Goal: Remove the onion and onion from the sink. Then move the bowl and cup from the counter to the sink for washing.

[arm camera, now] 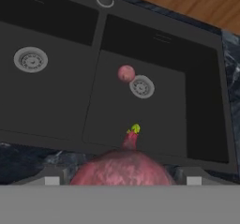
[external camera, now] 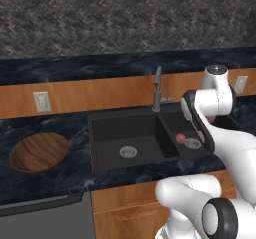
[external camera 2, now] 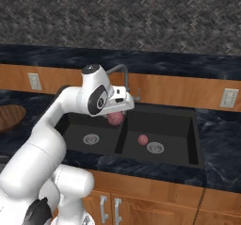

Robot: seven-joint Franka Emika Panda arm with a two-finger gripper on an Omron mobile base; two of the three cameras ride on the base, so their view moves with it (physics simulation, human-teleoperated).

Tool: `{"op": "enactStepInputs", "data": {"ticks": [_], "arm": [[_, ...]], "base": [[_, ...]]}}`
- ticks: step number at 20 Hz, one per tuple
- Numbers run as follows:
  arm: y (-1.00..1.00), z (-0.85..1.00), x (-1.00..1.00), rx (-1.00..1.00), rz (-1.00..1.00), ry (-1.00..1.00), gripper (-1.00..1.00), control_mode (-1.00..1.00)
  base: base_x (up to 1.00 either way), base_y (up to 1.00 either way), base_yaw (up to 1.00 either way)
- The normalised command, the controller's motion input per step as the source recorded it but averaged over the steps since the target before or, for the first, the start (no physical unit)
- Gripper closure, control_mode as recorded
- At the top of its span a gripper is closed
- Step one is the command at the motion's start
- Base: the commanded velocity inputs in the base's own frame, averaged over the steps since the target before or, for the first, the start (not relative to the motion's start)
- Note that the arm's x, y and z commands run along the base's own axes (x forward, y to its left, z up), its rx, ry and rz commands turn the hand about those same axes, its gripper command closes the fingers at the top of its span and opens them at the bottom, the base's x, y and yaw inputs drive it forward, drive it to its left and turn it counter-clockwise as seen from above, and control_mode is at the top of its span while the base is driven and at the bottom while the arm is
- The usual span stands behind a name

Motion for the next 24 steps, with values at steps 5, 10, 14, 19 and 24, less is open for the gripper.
{"op": "enactStepInputs", "data": {"ticks": [5, 10, 14, 19, 24], "arm": [[-0.52, 0.04, -0.01, 0.0, -0.01, 0.0, 1.0, -1.0], [-0.54, 0.0, 0.0, 0.0, 0.0, 0.0, 1.0, -1.0], [-0.54, 0.0, 0.04, 0.0, -0.03, 0.0, 1.0, -1.0], [-0.54, 0.0, 0.1, 0.01, -0.05, 0.03, 1.0, -1.0], [-0.52, 0.0, 0.14, 0.01, -0.08, 0.03, 1.0, -1.0]], "base": [[0.0, 0.0, 0.0], [0.0, 0.0, 0.0], [0.0, 0.0, 0.0], [0.0, 0.0, 0.0], [0.0, 0.0, 0.0]]}}
